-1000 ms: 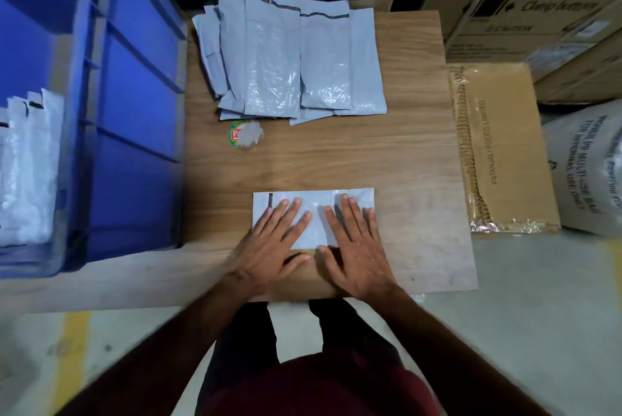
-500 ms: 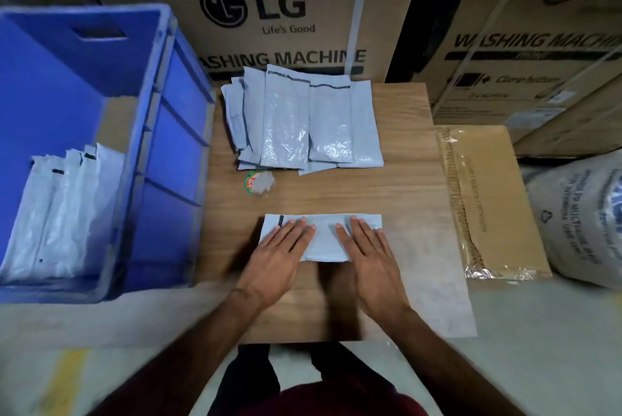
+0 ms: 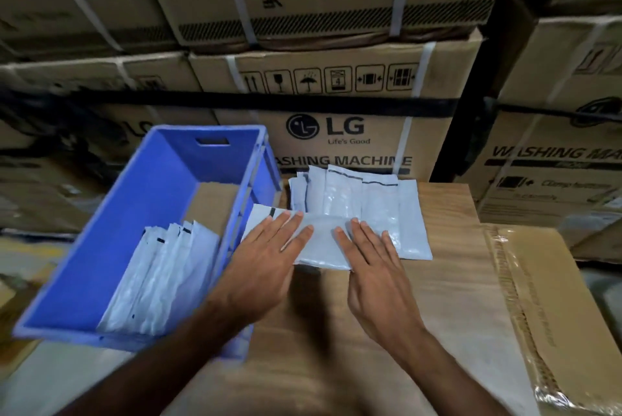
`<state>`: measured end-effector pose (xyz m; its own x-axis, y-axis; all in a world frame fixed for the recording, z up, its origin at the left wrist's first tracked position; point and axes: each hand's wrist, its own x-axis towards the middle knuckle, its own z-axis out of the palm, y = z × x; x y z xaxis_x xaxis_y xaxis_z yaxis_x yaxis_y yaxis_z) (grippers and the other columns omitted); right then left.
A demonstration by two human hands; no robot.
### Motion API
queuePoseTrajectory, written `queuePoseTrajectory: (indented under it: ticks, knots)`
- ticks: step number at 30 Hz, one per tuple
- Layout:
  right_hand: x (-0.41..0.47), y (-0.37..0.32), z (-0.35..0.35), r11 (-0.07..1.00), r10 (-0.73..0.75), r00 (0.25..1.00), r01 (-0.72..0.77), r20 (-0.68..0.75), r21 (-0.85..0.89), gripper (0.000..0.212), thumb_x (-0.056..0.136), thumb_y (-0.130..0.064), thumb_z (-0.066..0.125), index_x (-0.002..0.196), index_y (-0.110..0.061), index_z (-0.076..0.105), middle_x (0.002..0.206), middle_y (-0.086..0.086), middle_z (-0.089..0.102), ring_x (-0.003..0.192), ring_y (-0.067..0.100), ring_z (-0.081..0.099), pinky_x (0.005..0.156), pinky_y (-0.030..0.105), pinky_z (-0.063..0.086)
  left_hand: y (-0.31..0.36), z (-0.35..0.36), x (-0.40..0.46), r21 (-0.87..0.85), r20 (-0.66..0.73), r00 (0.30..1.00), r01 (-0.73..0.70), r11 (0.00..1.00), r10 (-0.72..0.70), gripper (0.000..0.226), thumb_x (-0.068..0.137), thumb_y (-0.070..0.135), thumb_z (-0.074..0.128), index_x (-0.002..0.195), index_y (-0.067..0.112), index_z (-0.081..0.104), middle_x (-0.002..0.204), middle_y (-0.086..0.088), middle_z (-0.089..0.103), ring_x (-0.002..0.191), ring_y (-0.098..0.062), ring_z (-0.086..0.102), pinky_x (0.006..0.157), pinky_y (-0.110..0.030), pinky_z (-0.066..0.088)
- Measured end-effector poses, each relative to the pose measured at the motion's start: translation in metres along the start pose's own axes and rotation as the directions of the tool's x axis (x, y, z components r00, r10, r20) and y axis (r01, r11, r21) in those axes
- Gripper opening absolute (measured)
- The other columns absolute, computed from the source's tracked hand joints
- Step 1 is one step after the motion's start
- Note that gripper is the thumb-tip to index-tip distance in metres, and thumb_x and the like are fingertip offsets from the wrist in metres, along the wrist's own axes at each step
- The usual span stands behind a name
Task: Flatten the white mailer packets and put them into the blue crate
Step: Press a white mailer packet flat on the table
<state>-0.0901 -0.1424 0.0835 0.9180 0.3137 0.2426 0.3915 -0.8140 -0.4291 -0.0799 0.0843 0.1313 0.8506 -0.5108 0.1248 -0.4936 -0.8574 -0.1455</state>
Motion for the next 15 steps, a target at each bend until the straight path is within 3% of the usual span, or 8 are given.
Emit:
queuePoseTrajectory:
  ticks: [6, 11, 13, 15]
  knots:
    - [0.049, -0.093, 0.024, 0.997, -0.075, 0.997, 0.076, -0.013, 0.026, 0.072, 0.084, -0.019, 0.038, 0.155, -0.020, 0.040, 0.162, 0.006, 0.037, 0.152, 0.023, 0.029, 0.123, 0.050, 0.021, -0.103, -0.015, -0.043, 0.035, 0.006, 1.000, -0.016, 0.999, 0.016, 0.066, 0.081, 0.009, 0.035, 0.144, 0.007, 0.055, 0.151, -0.017, 0.050, 0.138, -0.038, 0.049, 0.113, -0.048, 0.031]
    - [0.086, -0.188, 0.060, 0.996, -0.081, 0.997, 0.080, 0.017, 0.032, 0.073, 0.081, -0.019, 0.033, 0.154, -0.019, 0.043, 0.160, 0.007, 0.040, 0.151, 0.025, 0.032, 0.122, 0.050, 0.023, -0.206, -0.013, -0.087, 0.070, 0.047, 0.998, -0.043, 0.997, 0.040, 0.078, 0.075, 0.004, 0.041, 0.152, 0.013, 0.044, 0.158, -0.013, 0.041, 0.144, -0.033, 0.041, 0.117, -0.045, 0.027]
    - [0.098, -0.224, 0.082, 0.996, -0.062, 0.997, 0.059, 0.037, 0.063, 0.076, 0.081, -0.021, 0.030, 0.156, -0.019, 0.040, 0.162, 0.007, 0.036, 0.152, 0.023, 0.029, 0.123, 0.048, 0.022, -0.248, -0.011, -0.094, 0.073, 0.068, 0.995, -0.071, 0.995, 0.066, 0.079, 0.075, 0.007, 0.045, 0.153, 0.017, 0.043, 0.159, -0.012, 0.040, 0.144, -0.032, 0.040, 0.118, -0.045, 0.027]
    - [0.106, -0.258, 0.104, 0.992, -0.033, 0.996, 0.024, 0.079, 0.120, 0.081, 0.080, -0.025, 0.022, 0.161, -0.021, 0.026, 0.168, 0.004, 0.022, 0.156, 0.018, 0.016, 0.126, 0.044, 0.013, -0.285, -0.008, -0.094, 0.077, 0.108, 0.990, -0.103, 0.992, 0.094, 0.080, 0.074, 0.007, 0.054, 0.153, 0.020, 0.044, 0.157, -0.010, 0.043, 0.142, -0.034, 0.042, 0.118, -0.049, 0.032]
